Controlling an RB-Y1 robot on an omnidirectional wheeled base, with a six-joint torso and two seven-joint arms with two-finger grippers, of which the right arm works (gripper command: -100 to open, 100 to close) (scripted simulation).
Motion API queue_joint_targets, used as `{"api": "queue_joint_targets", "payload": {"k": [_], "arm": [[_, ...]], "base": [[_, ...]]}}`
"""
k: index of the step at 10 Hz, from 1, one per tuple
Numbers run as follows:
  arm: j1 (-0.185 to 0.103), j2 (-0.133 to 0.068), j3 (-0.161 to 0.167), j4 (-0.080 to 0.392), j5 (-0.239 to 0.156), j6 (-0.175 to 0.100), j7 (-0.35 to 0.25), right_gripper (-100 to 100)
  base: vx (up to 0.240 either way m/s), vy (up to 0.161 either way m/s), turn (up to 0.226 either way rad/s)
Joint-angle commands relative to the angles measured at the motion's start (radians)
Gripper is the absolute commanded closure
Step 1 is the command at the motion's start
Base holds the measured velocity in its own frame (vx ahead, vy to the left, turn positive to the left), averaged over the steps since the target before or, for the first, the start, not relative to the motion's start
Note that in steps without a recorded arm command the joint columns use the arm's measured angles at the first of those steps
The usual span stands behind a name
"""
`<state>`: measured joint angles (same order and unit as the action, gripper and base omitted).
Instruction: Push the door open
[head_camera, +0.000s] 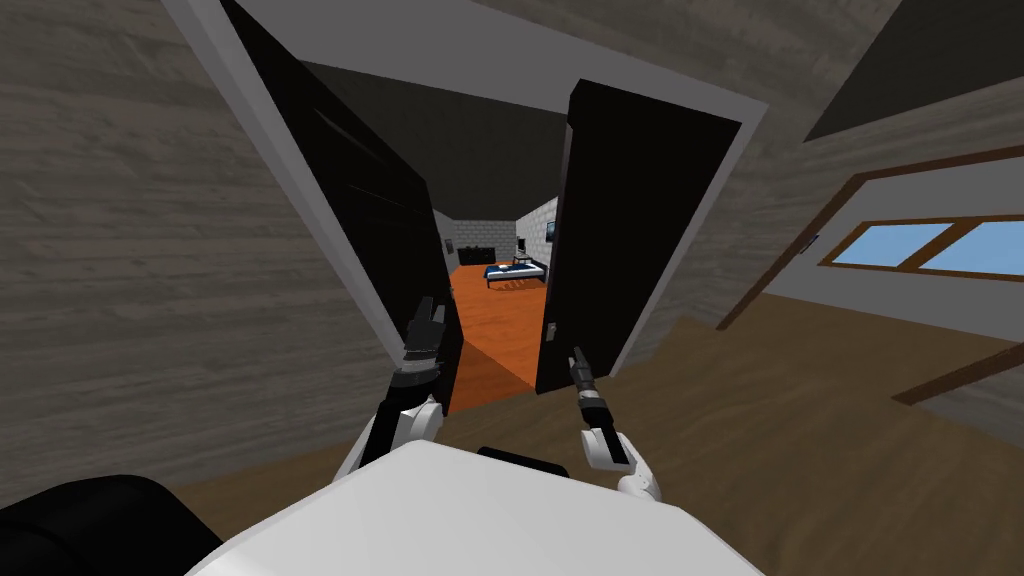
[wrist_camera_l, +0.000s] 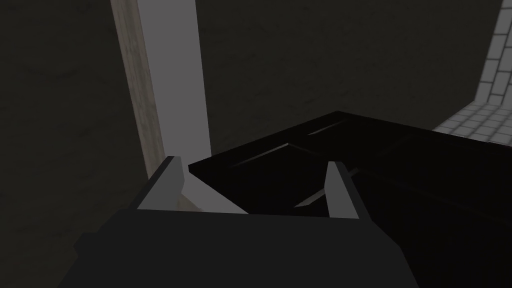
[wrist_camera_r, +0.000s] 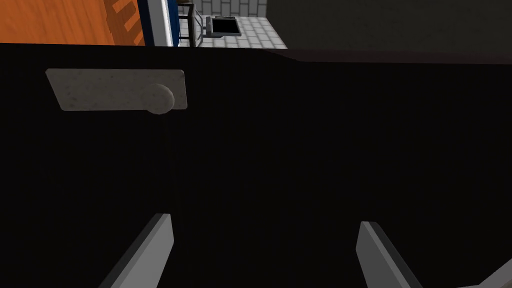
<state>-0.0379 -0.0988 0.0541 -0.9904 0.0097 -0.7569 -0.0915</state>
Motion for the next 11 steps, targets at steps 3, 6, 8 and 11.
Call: {"api": "queue_joint_targets", "payload": {"k": [3, 6, 8, 11], "arm": [[-0.033, 0.005, 0.008, 0.088, -0.004, -0.013, 0.003, -100], [-0.062, 0.008, 0.014, 0.161, -0.008, -0.023, 0.003, -100], [-0.079, 0.01, 0.018, 0.204, -0.01, -0.029, 0.004, -100], [-0.097, 0.013, 0.021, 0.247, -0.012, -0.035, 0.004, -100]], "base": [[0.047, -0.093, 0.138], [0.043, -0.098, 0.125], [0.042, -0.081, 0.095], [0.02, -0.064, 0.074]]}}
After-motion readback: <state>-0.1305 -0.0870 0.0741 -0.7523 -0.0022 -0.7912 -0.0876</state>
